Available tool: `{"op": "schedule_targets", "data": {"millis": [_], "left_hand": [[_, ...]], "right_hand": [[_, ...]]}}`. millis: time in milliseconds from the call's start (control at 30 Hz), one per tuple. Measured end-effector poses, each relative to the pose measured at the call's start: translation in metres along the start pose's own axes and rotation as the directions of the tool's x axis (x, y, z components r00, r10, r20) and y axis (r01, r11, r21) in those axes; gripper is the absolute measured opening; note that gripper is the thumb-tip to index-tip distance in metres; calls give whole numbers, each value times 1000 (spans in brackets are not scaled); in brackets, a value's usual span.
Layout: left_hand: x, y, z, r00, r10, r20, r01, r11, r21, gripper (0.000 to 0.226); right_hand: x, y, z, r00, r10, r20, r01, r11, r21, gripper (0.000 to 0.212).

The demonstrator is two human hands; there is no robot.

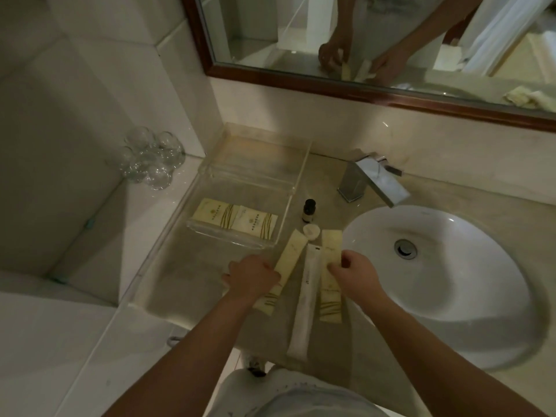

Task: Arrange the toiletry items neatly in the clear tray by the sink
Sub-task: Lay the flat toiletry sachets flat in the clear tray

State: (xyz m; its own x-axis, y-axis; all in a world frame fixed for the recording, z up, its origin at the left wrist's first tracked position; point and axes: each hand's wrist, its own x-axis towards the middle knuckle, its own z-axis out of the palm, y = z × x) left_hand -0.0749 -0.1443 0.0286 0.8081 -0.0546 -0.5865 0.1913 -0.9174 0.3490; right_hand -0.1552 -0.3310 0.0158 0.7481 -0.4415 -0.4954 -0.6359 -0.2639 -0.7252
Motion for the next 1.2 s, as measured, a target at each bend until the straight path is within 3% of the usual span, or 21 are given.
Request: {"op": "schedule_targets", "data": {"millis": [100, 200, 300, 433, 567, 700, 767, 867, 1067, 1200], "left_hand": [[-12, 4, -6, 999, 27, -17, -31, 956, -293, 29], [-25, 5, -12, 999, 25, -29, -37, 791, -611, 8], [-28, 3, -19, 997, -15, -70, -44, 649, -760, 5], [-21, -6, -32, 997, -34, -75, -43, 565, -824, 6], [5, -20, -53, 996, -72, -52, -10, 490, -872, 3], [40, -26, -80, 991, -132, 19, 70, 389, -918, 14], [59, -28, -91, 987, -152, 55, 105, 344, -933, 8], [86, -28, -103, 981, -164, 105, 152, 311, -938, 4], [132, -14, -108, 950, -180, 253, 295, 261, -919, 7], [149, -5, -101, 925, -190, 328, 366, 220, -904, 11]], "right_hand": [[-1, -14, -9, 997, 18, 73, -32, 980, 194, 13], [2, -26, -10, 988, 13, 155, -60, 952, 299, 13], [7, -38, -5, 976, -3, 218, -78, 930, 359, 17], [11, -58, 6, 961, 1, 275, -106, 925, 366, 19], [19, -87, 23, 958, -22, 286, -58, 962, 267, 13], [29, -127, 40, 955, -72, 287, 20, 983, 182, 32], [36, -148, 46, 953, -97, 289, 60, 989, 135, 32], [57, -175, 56, 971, -133, 200, 132, 991, 23, 27], [104, -201, 81, 997, -76, 32, 79, 993, -89, 13], [114, -202, 86, 998, -56, 3, 56, 991, -125, 13]]}}
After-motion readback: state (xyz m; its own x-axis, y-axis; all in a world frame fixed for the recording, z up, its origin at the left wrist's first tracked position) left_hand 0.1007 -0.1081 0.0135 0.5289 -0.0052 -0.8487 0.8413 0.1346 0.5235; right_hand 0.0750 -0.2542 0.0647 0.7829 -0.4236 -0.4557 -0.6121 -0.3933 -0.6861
